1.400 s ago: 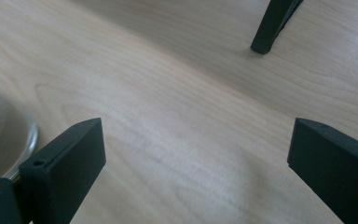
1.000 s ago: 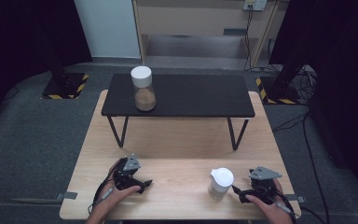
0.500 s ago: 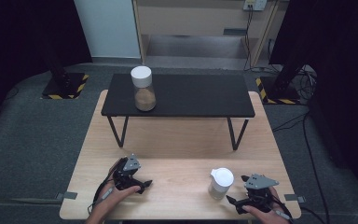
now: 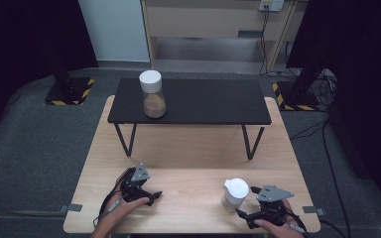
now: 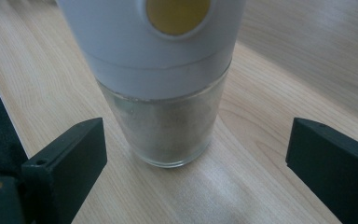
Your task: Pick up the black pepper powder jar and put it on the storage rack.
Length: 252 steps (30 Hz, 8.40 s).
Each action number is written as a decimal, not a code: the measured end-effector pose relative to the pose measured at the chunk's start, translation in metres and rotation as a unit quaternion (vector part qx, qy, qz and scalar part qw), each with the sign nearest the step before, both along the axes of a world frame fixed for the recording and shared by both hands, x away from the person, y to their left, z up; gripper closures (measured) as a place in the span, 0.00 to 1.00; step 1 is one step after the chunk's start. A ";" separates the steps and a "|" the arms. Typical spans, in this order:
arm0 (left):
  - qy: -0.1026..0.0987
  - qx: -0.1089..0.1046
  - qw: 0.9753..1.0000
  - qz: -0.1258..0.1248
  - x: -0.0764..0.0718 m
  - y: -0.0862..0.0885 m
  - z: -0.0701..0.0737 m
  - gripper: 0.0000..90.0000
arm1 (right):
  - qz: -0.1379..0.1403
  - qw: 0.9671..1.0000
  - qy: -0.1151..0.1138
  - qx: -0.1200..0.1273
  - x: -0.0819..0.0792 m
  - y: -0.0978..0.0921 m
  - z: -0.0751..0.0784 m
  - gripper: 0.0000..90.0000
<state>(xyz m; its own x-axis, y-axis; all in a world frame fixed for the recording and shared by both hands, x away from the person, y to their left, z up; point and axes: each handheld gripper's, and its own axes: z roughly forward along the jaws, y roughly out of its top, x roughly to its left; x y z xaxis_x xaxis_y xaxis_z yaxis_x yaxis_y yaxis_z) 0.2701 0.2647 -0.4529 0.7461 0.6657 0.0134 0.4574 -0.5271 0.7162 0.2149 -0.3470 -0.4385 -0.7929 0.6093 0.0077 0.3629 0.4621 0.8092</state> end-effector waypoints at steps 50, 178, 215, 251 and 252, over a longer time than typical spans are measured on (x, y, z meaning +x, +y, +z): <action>0.000 0.000 1.000 0.000 0.000 0.000 0.000 0.01 | 0.014 0.999 -0.020 0.037 0.005 0.019 -0.003 0.29; -0.001 0.001 1.000 0.004 -0.001 -0.001 0.000 0.00 | 0.022 0.997 -0.055 0.046 0.084 0.022 0.209 0.35; 0.000 0.002 1.000 0.004 -0.001 -0.002 0.000 0.00 | -0.041 0.996 -0.065 0.039 0.155 0.055 0.219 0.35; 0.002 0.002 1.000 0.002 0.000 -0.002 0.000 0.00 | -0.063 0.995 -0.056 0.044 0.175 0.062 0.206 0.35; 0.002 0.002 1.000 0.002 0.000 -0.002 0.000 0.00 | -0.064 0.995 -0.056 0.045 0.175 0.062 0.206 0.35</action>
